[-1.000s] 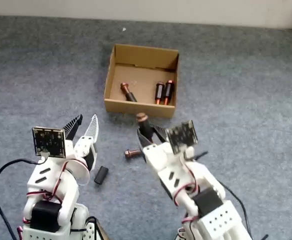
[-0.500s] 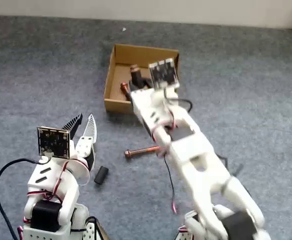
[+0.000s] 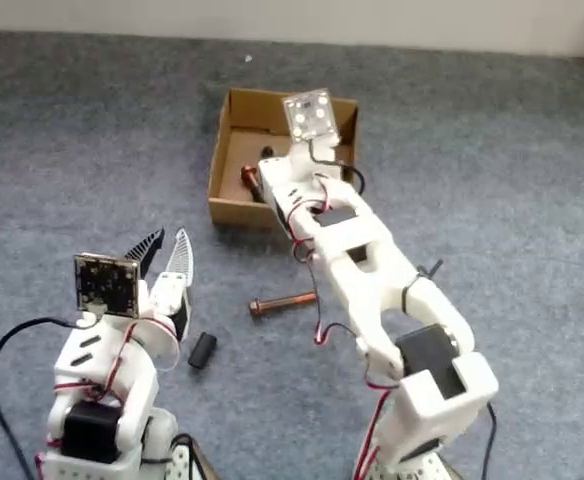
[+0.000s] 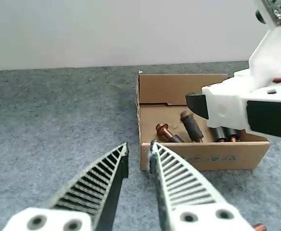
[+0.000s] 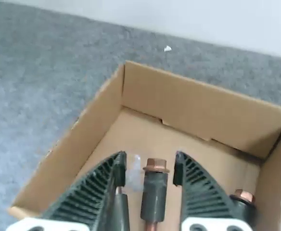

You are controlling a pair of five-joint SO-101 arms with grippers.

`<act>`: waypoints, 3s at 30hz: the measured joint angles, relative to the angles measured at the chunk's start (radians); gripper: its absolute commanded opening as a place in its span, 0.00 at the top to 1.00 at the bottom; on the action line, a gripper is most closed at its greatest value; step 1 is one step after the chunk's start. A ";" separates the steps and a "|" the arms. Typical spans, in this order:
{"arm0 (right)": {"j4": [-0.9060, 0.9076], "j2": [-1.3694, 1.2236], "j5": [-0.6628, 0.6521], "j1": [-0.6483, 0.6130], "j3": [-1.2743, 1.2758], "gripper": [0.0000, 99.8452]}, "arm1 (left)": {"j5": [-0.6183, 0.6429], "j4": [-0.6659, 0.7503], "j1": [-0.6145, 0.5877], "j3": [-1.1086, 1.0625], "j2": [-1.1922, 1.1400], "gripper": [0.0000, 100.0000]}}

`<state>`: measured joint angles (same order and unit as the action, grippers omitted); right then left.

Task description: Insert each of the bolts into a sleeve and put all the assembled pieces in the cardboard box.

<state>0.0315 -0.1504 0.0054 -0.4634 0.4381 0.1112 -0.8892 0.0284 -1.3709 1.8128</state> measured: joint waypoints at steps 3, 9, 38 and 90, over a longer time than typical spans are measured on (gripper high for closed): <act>0.087 0.023 0.000 0.000 0.000 0.85 | 0.000 0.000 -0.005 0.000 0.000 0.90; 0.393 0.261 0.000 -0.005 0.000 0.85 | 0.000 0.000 -0.106 0.000 0.000 0.90; 0.747 0.621 0.675 -0.552 0.459 0.85 | 0.051 0.000 -0.315 0.015 0.000 0.90; 0.729 0.181 0.689 -0.632 0.213 0.85 | 0.051 0.000 -0.394 0.015 0.000 0.90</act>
<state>0.7603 0.0307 0.6943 -1.0955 0.6513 0.1619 -0.8892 -0.3659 -1.3556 1.8128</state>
